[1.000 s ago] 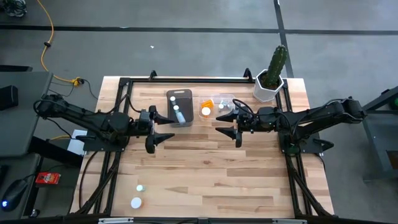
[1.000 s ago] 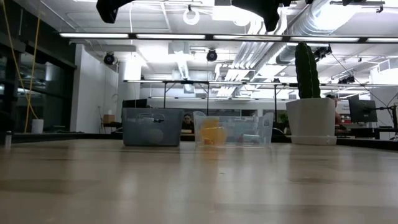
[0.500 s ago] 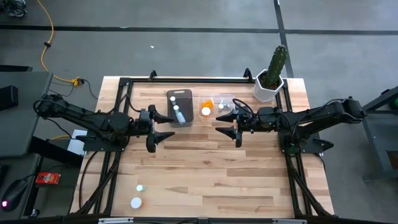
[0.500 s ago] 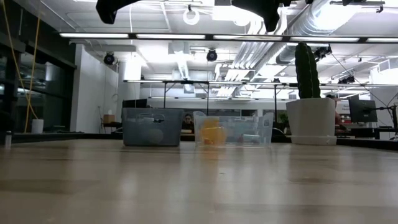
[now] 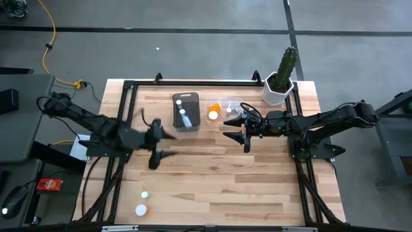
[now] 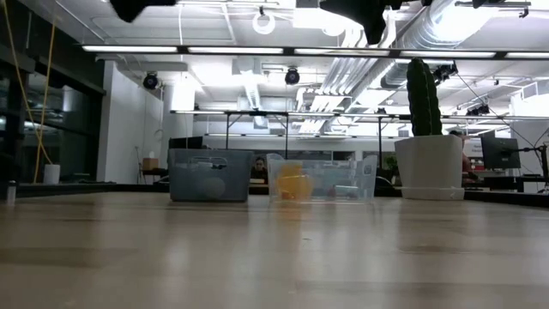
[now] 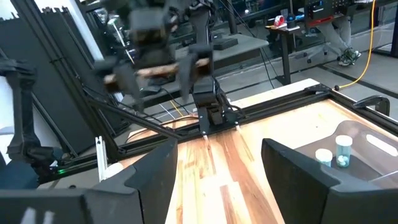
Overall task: Pick and place medicine bottles into bin by pill shape (circle, oval)
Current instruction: Put the blue tablet bottle into the black bin
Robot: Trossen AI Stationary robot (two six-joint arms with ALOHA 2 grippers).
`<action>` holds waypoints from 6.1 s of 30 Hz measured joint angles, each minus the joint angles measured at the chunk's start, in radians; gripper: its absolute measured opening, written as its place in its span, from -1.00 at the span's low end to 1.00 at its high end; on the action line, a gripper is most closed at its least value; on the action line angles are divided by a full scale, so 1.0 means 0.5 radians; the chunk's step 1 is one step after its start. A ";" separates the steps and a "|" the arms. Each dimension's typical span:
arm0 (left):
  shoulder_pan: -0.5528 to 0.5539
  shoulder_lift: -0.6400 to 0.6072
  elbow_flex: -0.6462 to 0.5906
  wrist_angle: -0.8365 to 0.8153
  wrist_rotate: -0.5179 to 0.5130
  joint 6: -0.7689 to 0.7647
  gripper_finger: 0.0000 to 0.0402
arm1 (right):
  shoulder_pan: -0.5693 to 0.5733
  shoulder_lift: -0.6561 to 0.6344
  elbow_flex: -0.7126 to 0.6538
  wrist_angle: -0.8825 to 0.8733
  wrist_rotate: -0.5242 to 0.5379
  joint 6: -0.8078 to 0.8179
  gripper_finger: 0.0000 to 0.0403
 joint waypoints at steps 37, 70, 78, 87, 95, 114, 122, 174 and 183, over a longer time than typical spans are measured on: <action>-1.251 1.220 0.227 -0.907 0.353 -1.330 0.39 | -0.005 0.001 0.000 -0.169 0.034 -0.017 0.12; -1.248 1.222 0.227 -0.892 0.263 -1.155 -0.18 | -0.006 0.001 0.000 -0.178 0.060 -0.053 0.12; -1.248 1.277 0.227 -0.890 0.275 -1.144 -0.24 | -0.006 0.001 0.000 -0.177 0.063 -0.053 0.12; -1.223 1.329 0.227 -0.886 0.307 -1.098 -0.26 | -0.006 0.000 0.000 -0.177 0.063 -0.053 0.12; -1.220 1.286 0.226 -0.885 0.258 -1.078 -0.40 | -0.005 0.001 0.000 -0.177 0.103 -0.053 0.12; -0.837 0.572 0.226 -1.065 -0.162 -0.646 -0.49 | -0.005 0.001 0.000 -0.177 0.108 -0.053 0.12; -0.113 -0.013 0.226 -0.670 -0.692 -0.051 -0.49 | -0.005 0.000 0.000 -0.093 0.108 -0.053 0.12; 1.311 0.200 -0.049 0.537 0.281 0.386 -0.48 | -0.005 0.000 0.000 0.181 0.202 -0.085 0.12; 1.667 0.854 0.342 0.104 0.574 0.636 -0.48 | -0.005 0.000 0.000 0.180 0.202 -0.084 0.12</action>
